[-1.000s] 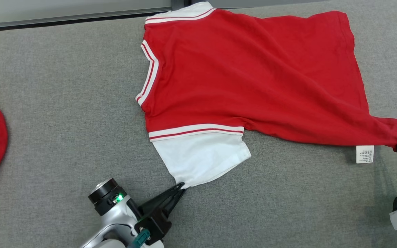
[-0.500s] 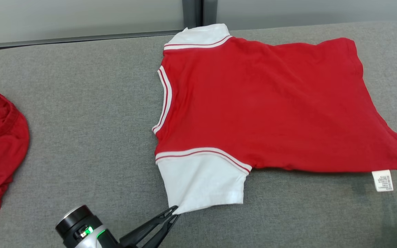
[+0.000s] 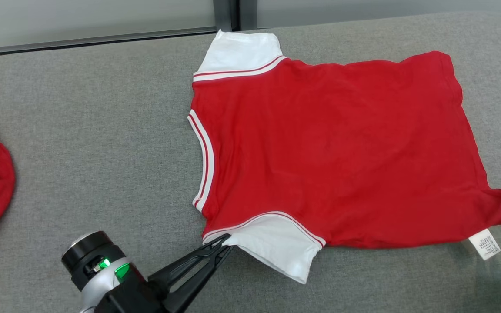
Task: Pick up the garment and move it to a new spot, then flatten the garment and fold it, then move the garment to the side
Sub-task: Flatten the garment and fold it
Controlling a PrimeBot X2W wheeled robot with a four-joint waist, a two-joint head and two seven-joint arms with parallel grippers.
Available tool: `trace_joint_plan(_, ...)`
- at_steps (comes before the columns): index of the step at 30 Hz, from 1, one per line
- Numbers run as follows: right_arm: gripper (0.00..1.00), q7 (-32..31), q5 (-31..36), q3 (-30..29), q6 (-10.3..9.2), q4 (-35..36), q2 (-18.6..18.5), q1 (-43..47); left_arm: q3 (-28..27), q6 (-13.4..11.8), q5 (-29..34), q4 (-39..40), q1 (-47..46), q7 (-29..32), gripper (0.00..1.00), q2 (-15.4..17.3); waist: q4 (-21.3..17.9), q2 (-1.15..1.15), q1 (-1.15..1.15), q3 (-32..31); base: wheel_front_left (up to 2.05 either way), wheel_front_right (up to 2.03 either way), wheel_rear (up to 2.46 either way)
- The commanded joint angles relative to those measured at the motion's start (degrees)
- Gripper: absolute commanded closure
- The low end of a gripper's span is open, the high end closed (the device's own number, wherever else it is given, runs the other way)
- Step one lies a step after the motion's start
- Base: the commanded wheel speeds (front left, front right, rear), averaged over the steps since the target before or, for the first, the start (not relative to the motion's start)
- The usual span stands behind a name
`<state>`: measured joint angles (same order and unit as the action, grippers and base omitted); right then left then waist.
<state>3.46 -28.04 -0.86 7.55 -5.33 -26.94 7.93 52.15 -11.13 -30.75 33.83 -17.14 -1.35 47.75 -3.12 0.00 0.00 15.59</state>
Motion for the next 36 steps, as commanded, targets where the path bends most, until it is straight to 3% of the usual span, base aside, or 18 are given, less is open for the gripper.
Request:
trace_joint_plan(1,1.0,-0.41,-0.02,0.26,-0.12,-0.53,0.01,-1.53,0.14,0.87,-0.07,-1.49,-1.29,-0.33,1.0,-0.79,-0.33,0.0,0.0,0.54,0.0,0.0,0.0)
trace_joint_plan(12,1.0,-4.09,-0.6,-0.78,-0.12,-6.22,0.65,-13.55,-2.01,5.59,2.71,-13.62,-13.51,-2.36,1.0,-6.76,0.51,0.0,0.0,4.82,0.0,0.0,0.0)
trace_joint_plan(22,0.98,-4.96,0.66,-1.47,-0.12,-9.06,3.23,-23.13,-3.3,8.13,5.07,-23.87,-22.8,-3.69,1.0,-10.54,1.04,0.0,0.0,9.0,0.0,0.0,0.0)
trace_joint_plan(24,0.79,-4.88,1.17,-1.07,-0.12,-9.96,3.5,-24.68,-2.85,8.75,5.57,-26.35,-24.17,-4.44,1.0,-11.88,1.08,0.0,0.0,9.55,0.0,0.0,0.0)
trace_joint_plan(25,0.64,-4.56,1.39,-0.88,-0.11,-10.31,3.61,-25.43,-2.56,9.02,5.78,-27.52,-24.72,-4.85,1.0,-12.53,1.09,0.0,0.0,9.76,0.0,0.0,0.0)
trace_joint_plan(26,0.22,-4.01,1.52,-0.69,-0.12,-10.68,3.86,-26.12,-2.4,9.13,6.09,-28.83,-25.13,-5.24,1.0,-13.12,1.08,0.0,0.0,9.93,0.0,0.0,0.0)
trace_joint_plan(27,0.0,-3.48,1.54,-0.7,-0.12,-11.08,4.25,-26.66,-2.18,9.18,6.56,-30.05,-25.55,-5.58,1.0,-13.39,1.06,0.0,0.0,10.07,0.0,0.0,0.0)
trace_joint_plan(28,0.0,-2.61,1.56,-0.81,-0.12,-11.26,4.6,-27.06,-2.18,8.84,6.97,-31.1,-25.91,-6.14,0.96,-13.83,1.05,0.0,0.0,10.2,0.0,0.0,0.0)
trace_joint_plan(29,0.0,-1.6,1.29,-0.79,-0.12,-11.18,4.83,-27.35,-2.48,8.1,7.07,-32.02,-25.92,-6.93,0.58,-14.41,1.05,0.0,0.0,10.3,0.0,0.0,0.0)
trace_joint_plan(30,0.0,-0.26,0.99,-0.72,-0.12,-10.81,4.91,-27.38,-2.82,7.3,7.5,-32.7,-25.84,-7.89,0.0,-14.87,1.05,0.0,0.0,10.36,0.0,0.0,0.0)
trace_joint_plan(36,0.0,8.44,2.86,-6.02,-0.12,-9.99,5.6,-22.33,-6.54,-0.94,7.08,-31.83,-19.59,-12.01,0.0,-15.64,0.78,0.0,0.0,9.81,0.0,0.0,0.0)
